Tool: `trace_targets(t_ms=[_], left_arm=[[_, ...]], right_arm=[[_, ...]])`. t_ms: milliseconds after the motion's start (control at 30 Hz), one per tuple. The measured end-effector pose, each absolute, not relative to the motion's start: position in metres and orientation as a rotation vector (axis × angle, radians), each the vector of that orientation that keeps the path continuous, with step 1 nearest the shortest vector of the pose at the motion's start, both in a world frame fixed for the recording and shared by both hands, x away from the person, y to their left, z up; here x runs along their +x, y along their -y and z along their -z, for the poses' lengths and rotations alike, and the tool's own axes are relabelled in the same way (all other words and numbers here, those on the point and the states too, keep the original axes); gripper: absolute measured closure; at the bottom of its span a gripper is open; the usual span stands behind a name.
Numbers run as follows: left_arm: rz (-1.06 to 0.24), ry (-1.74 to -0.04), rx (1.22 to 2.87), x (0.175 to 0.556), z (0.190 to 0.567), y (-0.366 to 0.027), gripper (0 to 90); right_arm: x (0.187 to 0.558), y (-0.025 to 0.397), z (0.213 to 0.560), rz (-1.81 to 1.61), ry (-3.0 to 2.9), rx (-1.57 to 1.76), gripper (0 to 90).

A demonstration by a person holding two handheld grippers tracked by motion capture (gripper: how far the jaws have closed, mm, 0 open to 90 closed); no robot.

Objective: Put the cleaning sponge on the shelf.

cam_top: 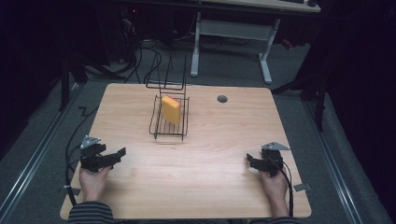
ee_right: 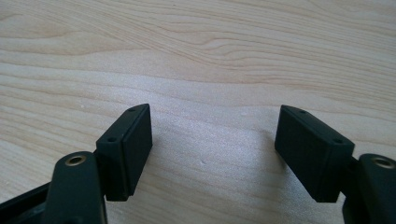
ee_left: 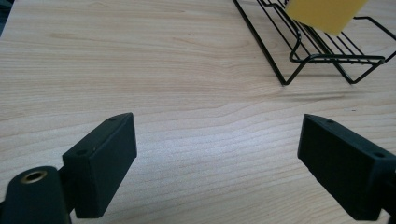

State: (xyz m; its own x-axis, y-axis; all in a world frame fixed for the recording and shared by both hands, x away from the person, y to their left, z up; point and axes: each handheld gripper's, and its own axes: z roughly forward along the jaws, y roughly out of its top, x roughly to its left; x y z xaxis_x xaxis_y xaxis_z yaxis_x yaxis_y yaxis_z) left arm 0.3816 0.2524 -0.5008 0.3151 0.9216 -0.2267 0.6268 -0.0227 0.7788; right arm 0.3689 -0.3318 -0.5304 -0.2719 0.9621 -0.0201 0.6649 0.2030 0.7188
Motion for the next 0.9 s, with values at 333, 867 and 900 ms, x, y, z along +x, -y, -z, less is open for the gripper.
trace_targets(t_ms=[333,867,900], left_arm=[[-0.448,-1.417,1.772,0.388,0.513,-0.246,13.1],[-0.485,-1.442,1.819,0.397,0.527,-0.241,13.5],[-0.482,-1.445,1.819,0.398,0.528,-0.24,13.5]], right_arm=[[0.369,0.332,0.53,-0.834,-2.016,1.498,27.8],[0.369,0.332,0.53,-0.835,-2.011,1.511,27.8],[0.369,0.332,0.53,-0.835,-2.011,1.51,27.8]])
